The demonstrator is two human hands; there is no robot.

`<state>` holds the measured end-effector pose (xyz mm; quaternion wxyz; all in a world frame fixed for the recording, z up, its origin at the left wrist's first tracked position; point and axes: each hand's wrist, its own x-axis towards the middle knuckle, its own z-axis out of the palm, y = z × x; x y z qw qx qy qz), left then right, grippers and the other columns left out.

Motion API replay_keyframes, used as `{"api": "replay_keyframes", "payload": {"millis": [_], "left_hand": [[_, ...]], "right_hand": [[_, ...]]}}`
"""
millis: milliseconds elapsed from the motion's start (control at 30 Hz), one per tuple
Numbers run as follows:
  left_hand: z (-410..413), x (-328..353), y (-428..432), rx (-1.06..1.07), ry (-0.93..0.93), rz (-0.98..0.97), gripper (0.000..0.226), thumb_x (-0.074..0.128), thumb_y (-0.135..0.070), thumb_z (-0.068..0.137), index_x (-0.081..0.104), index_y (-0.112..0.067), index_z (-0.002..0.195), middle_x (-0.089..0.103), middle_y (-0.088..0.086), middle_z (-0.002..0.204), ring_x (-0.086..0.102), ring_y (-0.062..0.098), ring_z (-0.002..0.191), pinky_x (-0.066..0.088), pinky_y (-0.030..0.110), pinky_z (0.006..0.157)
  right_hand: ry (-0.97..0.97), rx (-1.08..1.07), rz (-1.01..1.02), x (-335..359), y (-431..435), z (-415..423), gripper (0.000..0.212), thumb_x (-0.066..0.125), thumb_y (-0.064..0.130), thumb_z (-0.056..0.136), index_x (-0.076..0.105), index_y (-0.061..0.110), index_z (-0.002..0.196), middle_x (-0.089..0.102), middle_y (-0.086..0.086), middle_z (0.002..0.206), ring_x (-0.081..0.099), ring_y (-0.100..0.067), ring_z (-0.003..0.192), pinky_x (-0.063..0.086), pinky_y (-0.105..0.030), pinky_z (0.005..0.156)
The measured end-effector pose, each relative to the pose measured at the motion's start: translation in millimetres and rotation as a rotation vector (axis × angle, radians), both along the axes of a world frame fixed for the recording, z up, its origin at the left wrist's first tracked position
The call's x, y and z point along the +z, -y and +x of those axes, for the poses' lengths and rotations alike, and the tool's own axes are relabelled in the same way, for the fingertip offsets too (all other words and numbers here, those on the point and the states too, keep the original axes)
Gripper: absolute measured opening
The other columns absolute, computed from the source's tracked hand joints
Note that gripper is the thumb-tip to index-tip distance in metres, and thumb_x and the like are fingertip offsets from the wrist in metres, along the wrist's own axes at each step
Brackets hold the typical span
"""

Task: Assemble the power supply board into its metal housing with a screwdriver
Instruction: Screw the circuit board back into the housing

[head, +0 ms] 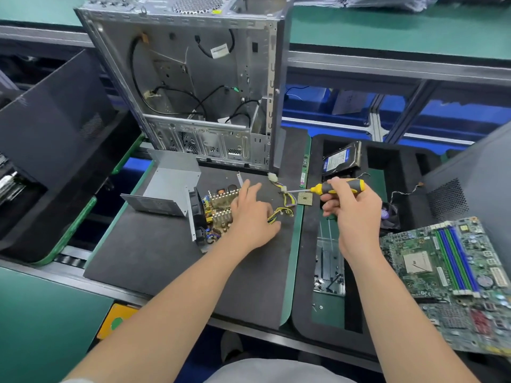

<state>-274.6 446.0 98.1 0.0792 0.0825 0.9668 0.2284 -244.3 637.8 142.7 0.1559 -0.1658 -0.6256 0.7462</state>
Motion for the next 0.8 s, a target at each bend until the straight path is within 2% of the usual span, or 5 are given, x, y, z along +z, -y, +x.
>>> {"api": "replay_keyframes", "payload": {"millis": [167,300,433,600,800], "left_hand": [[16,-4,-2,0.093,-0.113,0.267,0.023,0.082,-0.026,0.080,0.068,-0.017,0.063,0.024,0.005,0.167,0.000,0.018,0.159,0.016,0.042,0.117],[23,-4,2,0.089,-0.222,0.228,0.023,0.076,-0.023,0.078,0.058,-0.022,0.063,0.030,0.000,0.164,0.024,0.027,0.151,0.022,0.040,0.107],[25,3,13,0.076,-0.312,0.161,0.017,0.069,-0.022,0.079,0.054,-0.019,0.071,0.043,0.000,0.154,0.050,0.033,0.129,0.040,0.047,0.105],[26,3,31,0.089,-0.424,0.127,0.014,0.069,-0.021,0.077,0.061,-0.015,0.085,0.055,0.003,0.145,0.039,0.032,0.146,0.036,0.051,0.112],[23,4,52,0.138,-0.357,0.122,0.009,0.071,-0.025,0.082,0.069,-0.017,0.080,0.059,-0.010,0.133,0.044,0.031,0.141,0.031,0.057,0.111]], "right_hand": [[-0.007,-0.002,-0.012,1,-6,2,0.028,0.070,0.023,0.094,0.067,-0.005,0.090,0.076,-0.011,0.077,0.058,-0.018,0.052,0.047,-0.027,0.046],[-0.041,0.031,-0.024,6,-8,4,0.020,0.069,0.023,0.091,0.069,0.005,0.081,0.075,-0.015,0.076,0.056,-0.021,0.052,0.046,-0.029,0.045],[-0.071,0.078,-0.039,13,-7,7,0.017,0.069,0.022,0.087,0.068,0.009,0.075,0.074,-0.016,0.077,0.055,-0.022,0.052,0.044,-0.029,0.044],[-0.085,0.123,-0.025,22,1,9,0.021,0.069,0.023,0.085,0.069,0.021,0.064,0.074,-0.012,0.073,0.057,-0.021,0.052,0.044,-0.028,0.044],[-0.055,0.145,-0.006,19,6,10,0.018,0.070,0.021,0.084,0.070,0.019,0.066,0.074,-0.015,0.072,0.057,-0.024,0.053,0.045,-0.028,0.044]]}}
